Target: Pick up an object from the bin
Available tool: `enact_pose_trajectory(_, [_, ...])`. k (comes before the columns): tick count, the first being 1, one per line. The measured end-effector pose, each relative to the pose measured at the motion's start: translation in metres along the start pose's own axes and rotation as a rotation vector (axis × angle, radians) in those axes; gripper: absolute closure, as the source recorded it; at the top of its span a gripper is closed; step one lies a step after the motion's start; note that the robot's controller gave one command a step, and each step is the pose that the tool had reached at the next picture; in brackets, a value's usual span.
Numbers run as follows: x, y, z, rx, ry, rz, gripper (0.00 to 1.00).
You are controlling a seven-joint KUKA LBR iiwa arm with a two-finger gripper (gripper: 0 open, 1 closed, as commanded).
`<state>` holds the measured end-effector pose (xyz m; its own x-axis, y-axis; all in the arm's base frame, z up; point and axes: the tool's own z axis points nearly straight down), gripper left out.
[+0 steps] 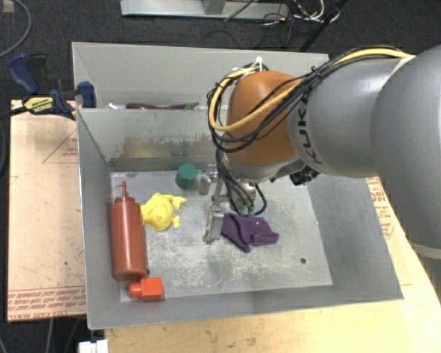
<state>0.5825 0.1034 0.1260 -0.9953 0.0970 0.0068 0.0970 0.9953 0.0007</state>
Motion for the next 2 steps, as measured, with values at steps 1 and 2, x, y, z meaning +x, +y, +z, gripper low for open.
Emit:
enact_pose_trajectory(1, [0.0,0.0,0.0,0.0,0.0,0.0,0.0])
enact_pose_trajectory(2, [-0.006,-0.019,0.02,-0.002,-0.003,0.036,0.0])
